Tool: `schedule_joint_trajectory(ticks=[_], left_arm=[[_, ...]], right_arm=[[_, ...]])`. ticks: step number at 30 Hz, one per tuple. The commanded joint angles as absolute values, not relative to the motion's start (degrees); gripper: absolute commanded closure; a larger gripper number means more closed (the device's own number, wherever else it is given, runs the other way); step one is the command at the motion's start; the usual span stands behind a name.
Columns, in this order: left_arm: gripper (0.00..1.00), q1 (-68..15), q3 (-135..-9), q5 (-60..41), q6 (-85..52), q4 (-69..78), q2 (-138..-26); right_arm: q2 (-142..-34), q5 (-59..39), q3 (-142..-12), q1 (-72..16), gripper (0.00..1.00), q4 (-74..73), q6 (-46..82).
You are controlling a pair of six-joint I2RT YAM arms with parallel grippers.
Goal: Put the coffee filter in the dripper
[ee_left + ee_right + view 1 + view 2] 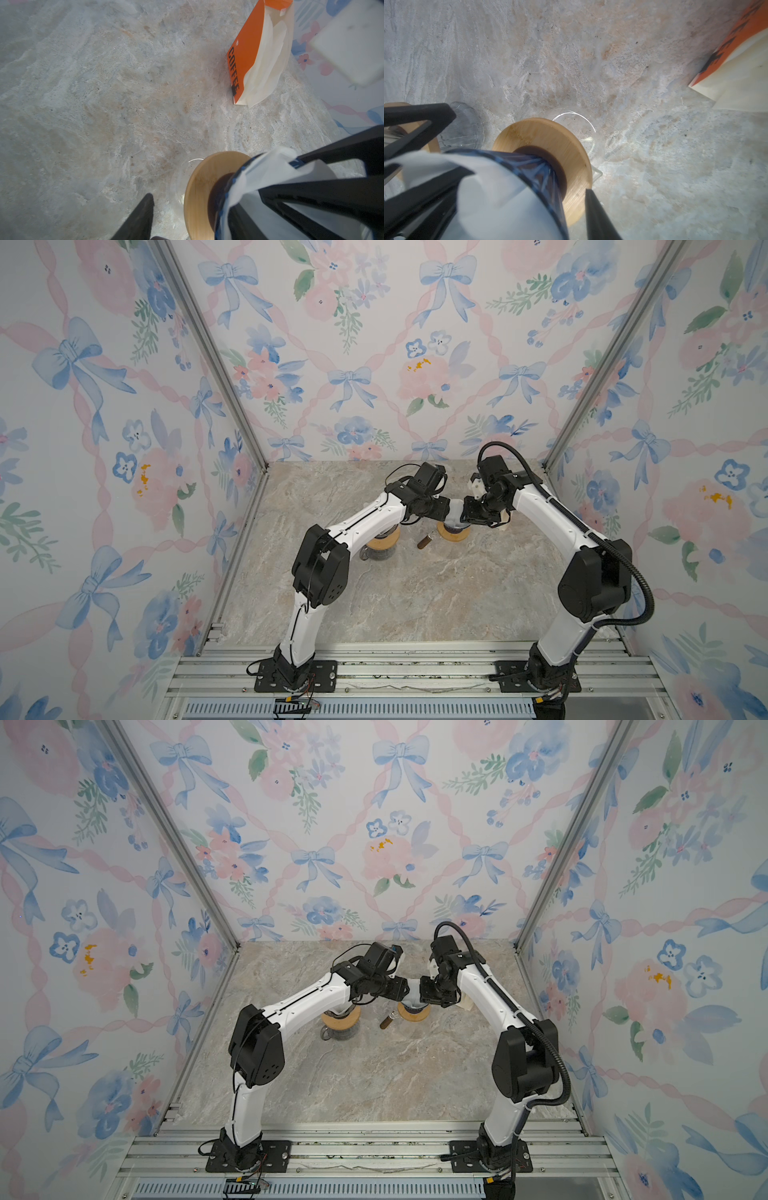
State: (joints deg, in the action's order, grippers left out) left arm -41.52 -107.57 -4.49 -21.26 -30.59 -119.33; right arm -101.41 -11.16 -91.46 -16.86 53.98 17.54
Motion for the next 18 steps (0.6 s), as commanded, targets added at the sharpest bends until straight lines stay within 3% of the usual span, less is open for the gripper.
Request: schedule_joint_trajectory(ticks=[1, 18], left_arm=[[0.44, -41.04, -107.31, -4.28, -20.74, -31.7, -119.95], [0.42, -40.87, -107.05, -2.82, -20.23, -32.26, -117.53]], right_arm=[[-98.61, -13.36, -90.79, -16.6, 0.63, 52.36, 16.64], [-101.45, -9.49, -89.72, -15.21, 0.64, 55.46, 17.4]])
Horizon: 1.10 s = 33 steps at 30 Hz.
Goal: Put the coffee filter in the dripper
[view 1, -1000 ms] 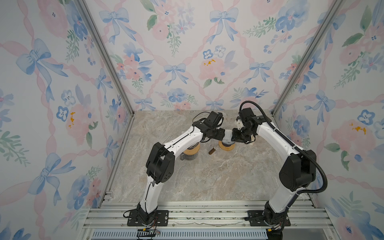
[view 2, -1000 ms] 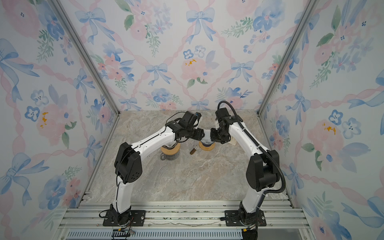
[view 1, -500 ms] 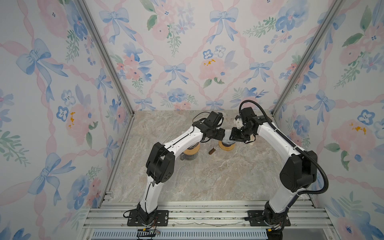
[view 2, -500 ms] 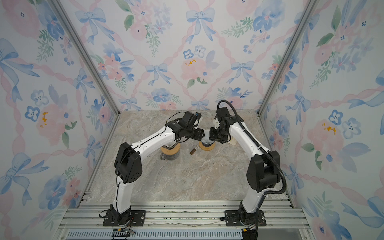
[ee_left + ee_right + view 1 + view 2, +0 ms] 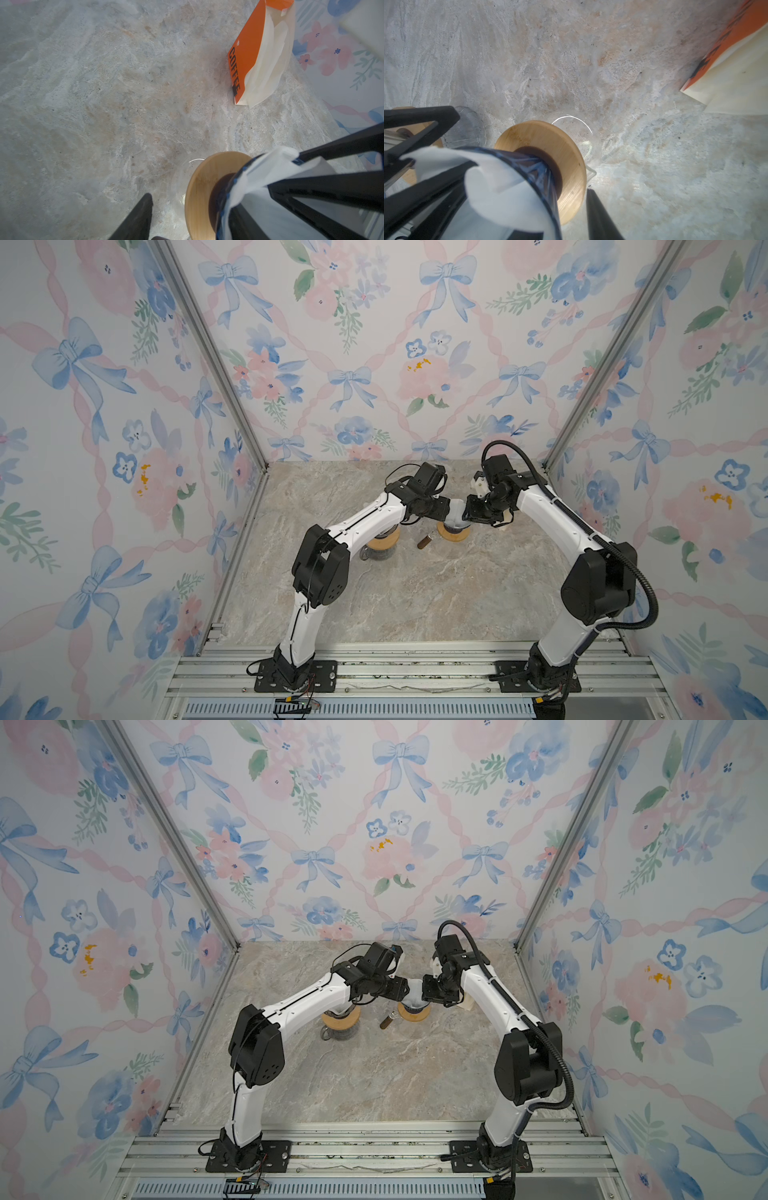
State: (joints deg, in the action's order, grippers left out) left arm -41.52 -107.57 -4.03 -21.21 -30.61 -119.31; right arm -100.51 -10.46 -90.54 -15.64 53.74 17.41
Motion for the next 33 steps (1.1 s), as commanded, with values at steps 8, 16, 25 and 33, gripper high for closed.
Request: schedule_joint_trajectory(ticks=[8, 16, 25, 33], left_arm=[[0.42, -40.52, -105.84, -1.97, -19.86, -33.05, -116.23], [0.4, -40.53, -105.81, -1.9, -20.13, -33.08, -114.26], [0.41, -40.34, -105.15, -2.37, -19.95, -33.05, -115.72], [0.46, -40.25, -103.02, -1.48, -20.04, -33.03, -114.85]], right_arm=[[-101.25, -9.84, -89.4, -15.21, 0.64, 55.17, 17.25], [-101.51, -9.96, -89.29, -15.21, 0.65, 55.24, 17.04], [-101.43, -10.17, -88.97, -15.19, 0.65, 55.28, 16.84], [-101.26, -10.2, -89.14, -15.14, 0.64, 55.18, 16.78]])
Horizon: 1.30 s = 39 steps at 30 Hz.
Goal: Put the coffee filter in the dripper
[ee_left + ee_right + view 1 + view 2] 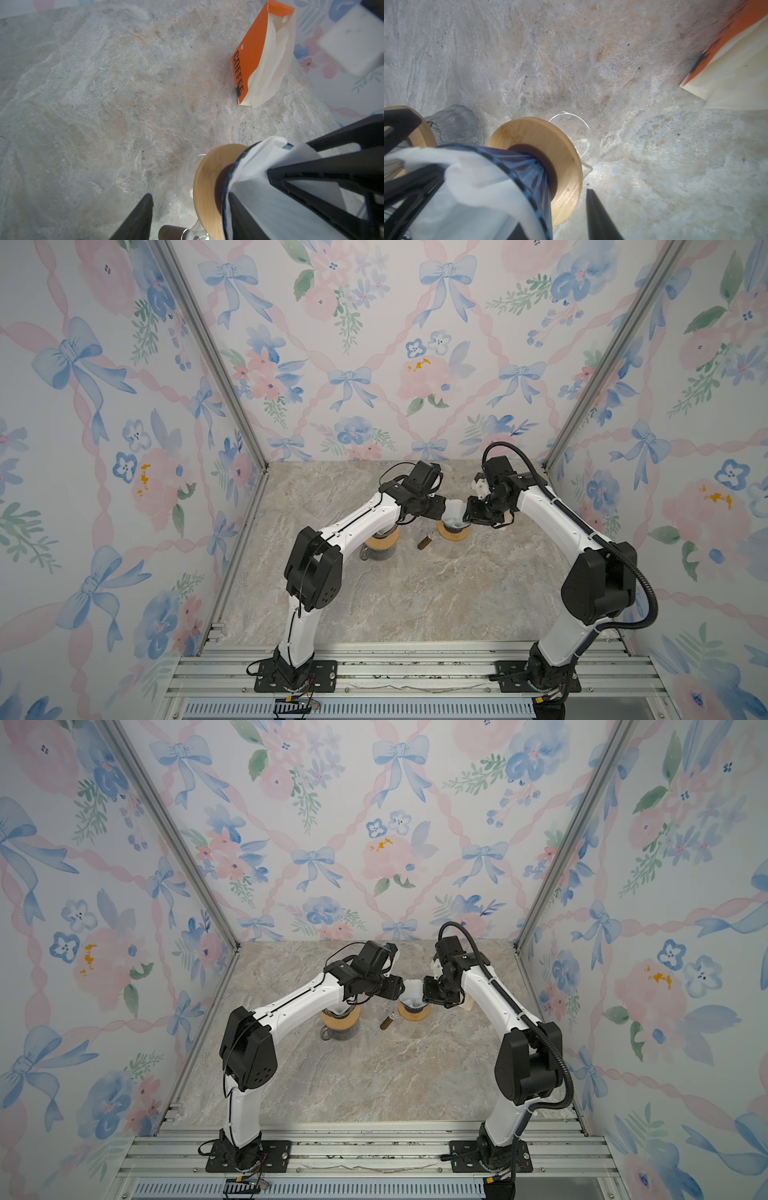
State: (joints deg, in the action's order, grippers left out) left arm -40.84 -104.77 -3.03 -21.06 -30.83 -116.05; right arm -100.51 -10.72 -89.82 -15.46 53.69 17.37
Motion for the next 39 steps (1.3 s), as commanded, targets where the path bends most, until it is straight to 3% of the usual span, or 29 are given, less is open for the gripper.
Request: schedule_joint_trajectory(ticks=[1, 15, 24, 27, 39], left_arm=[[0.46, -40.25, -103.01, -1.49, -20.04, -33.05, -114.72], [0.37, -40.25, -108.93, -4.34, -19.87, -32.99, -113.8], [0.33, -40.17, -109.6, -3.62, -19.78, -32.98, -111.74], [0.3, -40.18, -109.27, -2.66, -19.28, -32.96, -110.31], [0.08, -40.35, -104.22, 7.37, -12.29, -32.71, -100.38]], right_arm=[[-101.25, -10.28, -89.25, -15.2, 0.64, 55.2, 16.79], [-97.07, -15.23, -90.18, -15.47, 0.6, 51.65, 16.85], [-92.29, -13.55, -88.94, -15.82, 0.52, 48.81, 16.79], [-89.85, -11.45, -87.69, -15.91, 0.47, 46.81, 16.44], [-76.44, -0.78, -77.93, -15.87, 0.07, 32.77, 10.35]])
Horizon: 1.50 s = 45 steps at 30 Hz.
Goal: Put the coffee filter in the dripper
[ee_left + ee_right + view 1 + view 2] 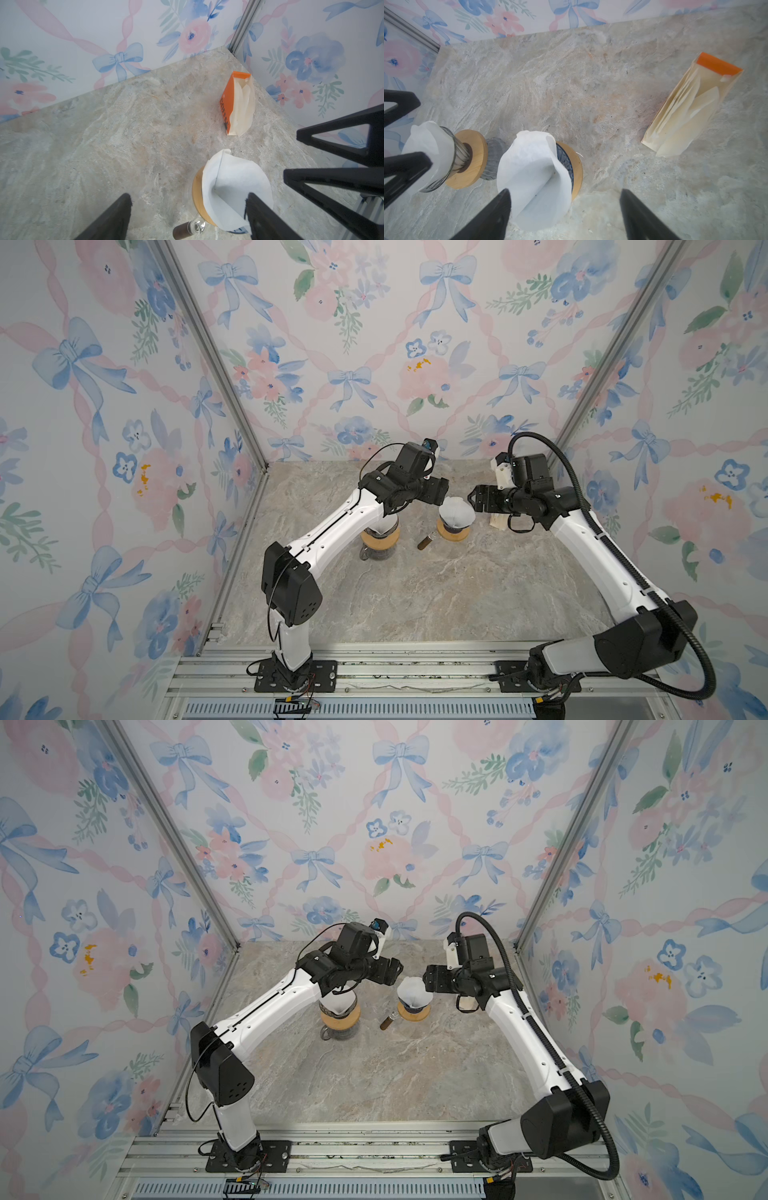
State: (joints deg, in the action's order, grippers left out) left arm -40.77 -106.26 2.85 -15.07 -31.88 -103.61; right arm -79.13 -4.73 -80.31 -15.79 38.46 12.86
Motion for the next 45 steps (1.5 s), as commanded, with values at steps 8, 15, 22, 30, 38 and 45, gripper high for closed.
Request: schedule_joint_trajectory(ticks=[8, 15, 22, 30, 38, 45], left_arm=[[0.02, -40.09, -93.87, 16.4, -8.8, -30.27, -90.58], [0.02, -39.06, -77.78, 20.54, -9.06, -20.11, -77.25], [0.02, -35.44, -56.44, 26.56, -9.05, -7.33, -61.48], [0.02, -27.26, -34.94, 32.65, -11.36, 4.94, -45.47], [0.02, -21.5, -21.25, 41.41, -10.24, 13.87, -40.81], [0.02, -16.59, -16.65, 41.42, -12.92, 20.03, -50.28]], right_arm=[[-67.76, 1.24, -66.69, -12.36, 0.03, 20.78, 9.54], [-62.69, 4.21, -55.36, -4.6, 0.03, 8.67, 15.37], [-61.23, 12.04, -44.18, -0.8, 0.03, -4.33, 16.69], [-64.01, 14.03, -35.55, -0.1, 0.03, -15.96, 11.13], [-69.06, 12.1, -23.91, -0.09, 0.04, -40.43, 5.86], [-76.22, 9.25, -24.34, -0.12, 0.03, -46.36, 4.45]])
